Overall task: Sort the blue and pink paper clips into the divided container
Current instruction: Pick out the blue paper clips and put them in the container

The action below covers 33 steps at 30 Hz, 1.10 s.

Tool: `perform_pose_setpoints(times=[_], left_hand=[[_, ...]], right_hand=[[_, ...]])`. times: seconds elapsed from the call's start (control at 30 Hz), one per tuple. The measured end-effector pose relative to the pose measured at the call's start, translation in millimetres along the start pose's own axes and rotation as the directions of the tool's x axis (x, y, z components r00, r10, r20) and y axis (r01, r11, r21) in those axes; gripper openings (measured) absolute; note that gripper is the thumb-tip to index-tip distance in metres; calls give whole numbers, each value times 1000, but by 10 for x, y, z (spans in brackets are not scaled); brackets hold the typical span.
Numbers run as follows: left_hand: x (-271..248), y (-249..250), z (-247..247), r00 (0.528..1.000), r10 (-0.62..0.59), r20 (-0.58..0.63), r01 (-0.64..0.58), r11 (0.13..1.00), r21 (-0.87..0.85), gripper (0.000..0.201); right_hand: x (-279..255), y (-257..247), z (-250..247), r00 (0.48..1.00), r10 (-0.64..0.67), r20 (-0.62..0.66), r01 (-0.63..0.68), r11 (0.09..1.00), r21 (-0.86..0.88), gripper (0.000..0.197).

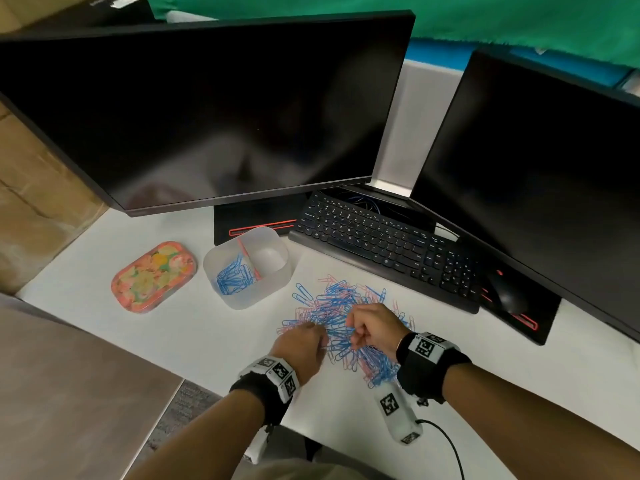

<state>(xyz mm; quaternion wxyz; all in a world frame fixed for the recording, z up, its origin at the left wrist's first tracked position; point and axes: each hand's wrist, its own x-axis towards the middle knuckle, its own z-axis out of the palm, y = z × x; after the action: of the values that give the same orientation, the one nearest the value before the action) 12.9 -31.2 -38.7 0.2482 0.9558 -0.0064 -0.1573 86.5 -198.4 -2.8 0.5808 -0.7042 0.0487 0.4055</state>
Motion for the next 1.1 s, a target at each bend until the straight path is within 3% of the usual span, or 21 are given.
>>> perform_pose_setpoints(times=[0.27, 0.37, 0.43, 0.5, 0.57, 0.67, 0.77, 0.9, 1.03, 1.1], left_hand=[[29, -58, -75, 996, -87, -4, 84, 973, -216, 9], [29, -56, -149, 990, -138, -33, 116, 925, -363, 16], [51, -55, -170, 986, -165, -21, 142, 903, -406, 19], [85, -88, -170, 978, -205, 35, 199, 871, -450, 26], [109, -102, -188, 969, -230, 92, 243, 805, -541, 25], [176, -37, -284, 927, -333, 172, 340, 556, -759, 34], [185, 17, -427, 861, -437, 260, 417, 312, -854, 30], [121, -28, -451, 867, -415, 276, 347, 106, -932, 17], [114, -53, -435, 861, -409, 303, 334, 4, -943, 19], [122, -69, -412, 861, -384, 334, 364, 6, -931, 23]], right_hand=[[2, 79, -198, 997, 33, -68, -24, 991, 130, 23], [-18, 105, -277, 998, 16, -57, -16, 1000, 6, 32], [-63, 107, -285, 998, -56, -21, 48, 961, -272, 32], [-107, 134, -238, 980, -191, 54, 183, 769, -613, 21], [-135, 183, -156, 945, -261, 197, 315, 563, -764, 17], [-100, 263, -52, 909, -268, 319, 400, 345, -849, 28], [-34, 296, 26, 891, -305, 336, 407, 213, -888, 24], [11, 270, 45, 891, -320, 322, 402, 226, -887, 15], [31, 233, -5, 890, -360, 280, 406, 346, -846, 18], [33, 211, -38, 889, -394, 233, 404, 435, -805, 17]])
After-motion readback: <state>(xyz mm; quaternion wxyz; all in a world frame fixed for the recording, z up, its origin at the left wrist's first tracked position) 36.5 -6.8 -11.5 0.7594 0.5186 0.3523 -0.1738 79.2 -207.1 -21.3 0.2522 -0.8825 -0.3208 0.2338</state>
